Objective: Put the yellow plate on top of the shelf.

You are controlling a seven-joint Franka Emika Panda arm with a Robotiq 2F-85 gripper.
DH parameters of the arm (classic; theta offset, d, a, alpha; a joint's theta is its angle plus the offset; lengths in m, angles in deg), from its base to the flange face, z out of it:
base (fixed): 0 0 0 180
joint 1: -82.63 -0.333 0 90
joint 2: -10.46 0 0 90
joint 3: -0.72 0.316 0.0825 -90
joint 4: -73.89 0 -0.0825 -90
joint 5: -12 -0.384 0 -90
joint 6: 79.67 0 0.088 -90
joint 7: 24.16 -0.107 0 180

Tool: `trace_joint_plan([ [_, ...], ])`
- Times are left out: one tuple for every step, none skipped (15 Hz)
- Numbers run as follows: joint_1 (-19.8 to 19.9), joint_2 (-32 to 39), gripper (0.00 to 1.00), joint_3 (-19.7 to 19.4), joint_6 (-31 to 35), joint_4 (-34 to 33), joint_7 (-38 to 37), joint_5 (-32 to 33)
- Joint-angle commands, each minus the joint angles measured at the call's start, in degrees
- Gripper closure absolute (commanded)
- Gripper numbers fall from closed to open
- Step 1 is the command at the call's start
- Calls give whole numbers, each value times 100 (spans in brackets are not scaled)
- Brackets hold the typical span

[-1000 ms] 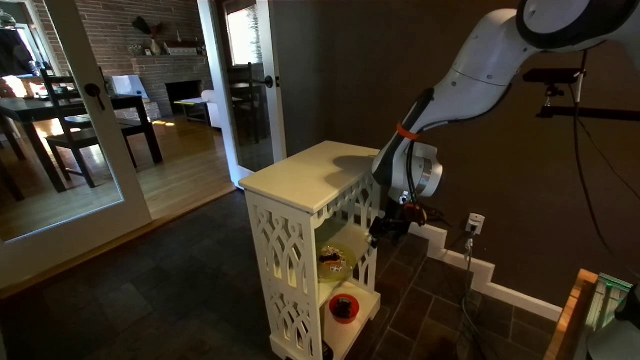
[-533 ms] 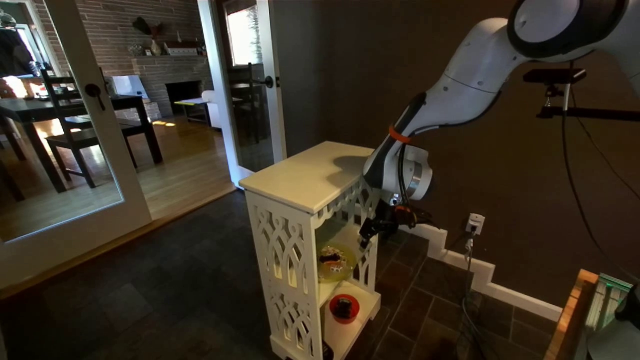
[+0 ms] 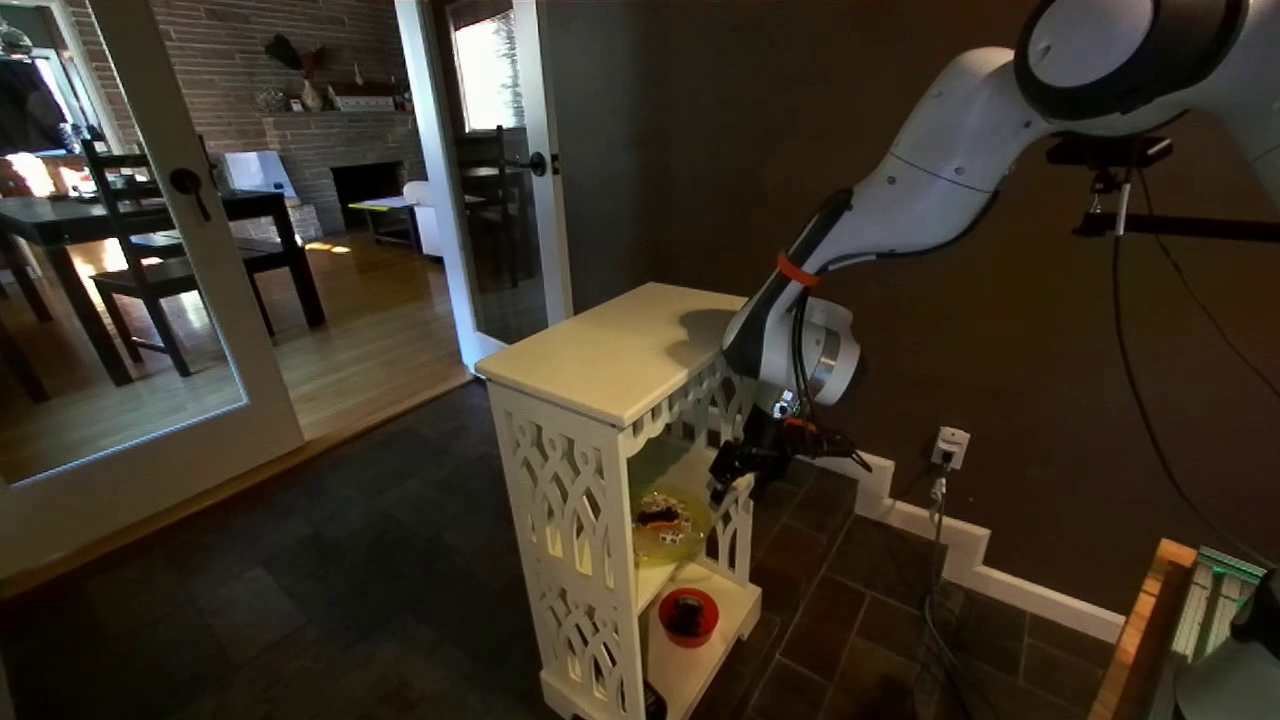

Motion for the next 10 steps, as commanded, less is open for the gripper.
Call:
trace_joint_plan([
  [205, 447, 0, 167, -244, -281, -200, -275],
  [296, 479, 0, 235, -341, -280, -414, -170],
  [319, 525, 0, 255, -398, -305, -554, -217],
  [337, 567, 0, 253, -473, -302, -693, -220],
  [332, 603, 0, 224, -599, -302, -874, -181],
  [382, 660, 0, 258, -601, -301, -933, -249],
  [398, 727, 0, 254, -608, -316, -1017, -281],
  [438, 818, 0, 278, -552, -313, -1046, -349],
  [473, 955, 0, 283, -505, -338, -1066, -429],
  [529, 1099, 0, 303, -501, -386, -1014, -521],
])
